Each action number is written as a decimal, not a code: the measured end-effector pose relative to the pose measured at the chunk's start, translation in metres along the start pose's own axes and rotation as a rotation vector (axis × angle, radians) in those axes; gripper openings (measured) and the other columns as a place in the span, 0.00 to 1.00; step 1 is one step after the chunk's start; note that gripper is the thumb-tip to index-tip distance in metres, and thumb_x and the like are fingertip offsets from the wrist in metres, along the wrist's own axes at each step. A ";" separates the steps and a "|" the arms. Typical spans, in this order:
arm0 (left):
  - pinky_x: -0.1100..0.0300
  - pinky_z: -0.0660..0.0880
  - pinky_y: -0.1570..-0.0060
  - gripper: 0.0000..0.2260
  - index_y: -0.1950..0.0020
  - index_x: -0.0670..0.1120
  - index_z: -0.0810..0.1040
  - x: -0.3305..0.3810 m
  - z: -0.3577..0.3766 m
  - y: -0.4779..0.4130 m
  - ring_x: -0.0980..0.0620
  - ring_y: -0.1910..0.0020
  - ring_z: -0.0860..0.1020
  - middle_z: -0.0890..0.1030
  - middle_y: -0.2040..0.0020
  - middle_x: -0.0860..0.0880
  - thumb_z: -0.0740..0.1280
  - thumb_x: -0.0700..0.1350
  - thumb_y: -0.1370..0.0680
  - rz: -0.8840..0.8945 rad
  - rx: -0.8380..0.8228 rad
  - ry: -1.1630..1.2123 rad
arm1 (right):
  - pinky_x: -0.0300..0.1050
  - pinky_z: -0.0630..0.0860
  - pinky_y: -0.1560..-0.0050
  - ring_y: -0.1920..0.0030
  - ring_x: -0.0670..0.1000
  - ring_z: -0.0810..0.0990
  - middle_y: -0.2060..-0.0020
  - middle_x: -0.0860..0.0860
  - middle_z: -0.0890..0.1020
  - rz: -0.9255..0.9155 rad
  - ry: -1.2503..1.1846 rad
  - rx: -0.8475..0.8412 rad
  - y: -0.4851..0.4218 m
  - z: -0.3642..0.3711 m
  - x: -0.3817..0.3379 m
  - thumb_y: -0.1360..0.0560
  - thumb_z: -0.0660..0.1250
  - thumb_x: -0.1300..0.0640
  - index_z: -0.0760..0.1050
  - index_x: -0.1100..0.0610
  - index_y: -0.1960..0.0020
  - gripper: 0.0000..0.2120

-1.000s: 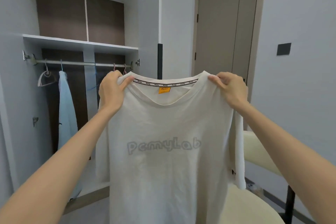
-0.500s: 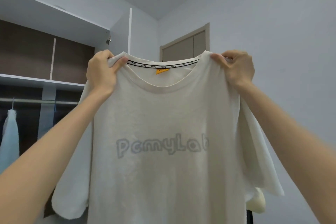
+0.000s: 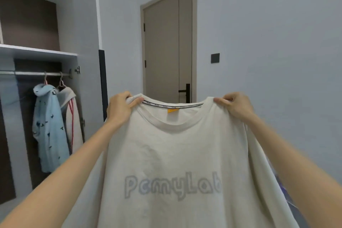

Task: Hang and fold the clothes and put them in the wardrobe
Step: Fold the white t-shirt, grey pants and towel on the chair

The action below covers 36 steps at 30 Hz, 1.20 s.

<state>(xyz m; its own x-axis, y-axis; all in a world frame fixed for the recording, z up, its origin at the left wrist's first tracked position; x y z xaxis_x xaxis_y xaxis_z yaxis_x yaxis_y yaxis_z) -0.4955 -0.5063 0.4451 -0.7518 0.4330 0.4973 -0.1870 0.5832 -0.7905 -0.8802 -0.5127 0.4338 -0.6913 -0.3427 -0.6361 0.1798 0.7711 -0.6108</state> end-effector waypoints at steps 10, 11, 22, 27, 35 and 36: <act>0.56 0.60 0.68 0.18 0.66 0.45 0.65 -0.126 0.209 0.086 0.51 0.68 0.66 0.68 0.70 0.51 0.67 0.53 0.23 -0.191 -0.425 -0.022 | 0.44 0.57 0.67 0.69 0.51 0.65 0.73 0.50 0.66 0.321 0.126 -0.161 0.026 0.127 0.209 0.27 0.69 0.44 0.68 0.58 0.69 0.22; 0.56 0.61 0.68 0.17 0.64 0.44 0.67 -0.136 0.225 0.090 0.51 0.67 0.67 0.69 0.69 0.51 0.67 0.53 0.23 -0.198 -0.442 -0.018 | 0.44 0.57 0.67 0.68 0.51 0.65 0.72 0.50 0.66 0.346 0.144 -0.162 0.027 0.136 0.225 0.27 0.68 0.43 0.69 0.60 0.68 0.22; 0.55 0.59 0.59 0.11 0.58 0.43 0.69 -0.219 0.381 0.112 0.44 0.58 0.72 0.72 0.60 0.48 0.64 0.48 0.21 -0.128 -0.579 -0.130 | 0.42 0.60 0.70 0.70 0.49 0.68 0.74 0.47 0.70 0.444 0.315 -0.225 0.015 0.228 0.336 0.25 0.66 0.46 0.68 0.54 0.71 0.20; 0.55 0.59 0.59 0.10 0.56 0.42 0.71 -0.254 0.434 0.124 0.42 0.52 0.73 0.74 0.57 0.46 0.64 0.48 0.21 -0.149 -0.580 -0.162 | 0.43 0.57 0.71 0.67 0.51 0.70 0.72 0.48 0.72 0.389 0.438 -0.246 0.002 0.267 0.376 0.24 0.65 0.46 0.71 0.55 0.68 0.18; 0.53 0.63 0.49 0.11 0.45 0.39 0.74 -0.309 0.499 0.164 0.40 0.44 0.70 0.73 0.45 0.41 0.60 0.47 0.19 -0.298 -0.644 -0.265 | 0.48 0.67 0.63 0.55 0.58 0.75 0.59 0.55 0.79 0.356 0.583 -0.296 0.010 0.329 0.448 0.21 0.62 0.50 0.78 0.61 0.59 0.16; 0.52 0.65 0.48 0.10 0.43 0.38 0.73 -0.313 0.502 0.172 0.40 0.43 0.70 0.72 0.44 0.40 0.58 0.44 0.18 -0.329 -0.632 -0.253 | 0.49 0.66 0.61 0.51 0.60 0.74 0.57 0.57 0.78 0.345 0.602 -0.316 0.015 0.338 0.455 0.20 0.60 0.54 0.78 0.62 0.59 0.15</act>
<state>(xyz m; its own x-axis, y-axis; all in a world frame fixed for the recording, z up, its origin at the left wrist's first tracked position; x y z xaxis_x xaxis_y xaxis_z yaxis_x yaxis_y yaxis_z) -0.6098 -0.8861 -0.0261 -0.8565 0.0415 0.5144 -0.0861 0.9713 -0.2217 -0.9556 -0.8381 -0.0243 -0.9109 0.2278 -0.3440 0.3089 0.9293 -0.2025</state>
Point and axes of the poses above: each hand's wrist, its own y-axis away from the middle knuckle, its own z-axis out of the palm, x = y × z, the point moved 10 cm from there along -y, towards the middle knuckle
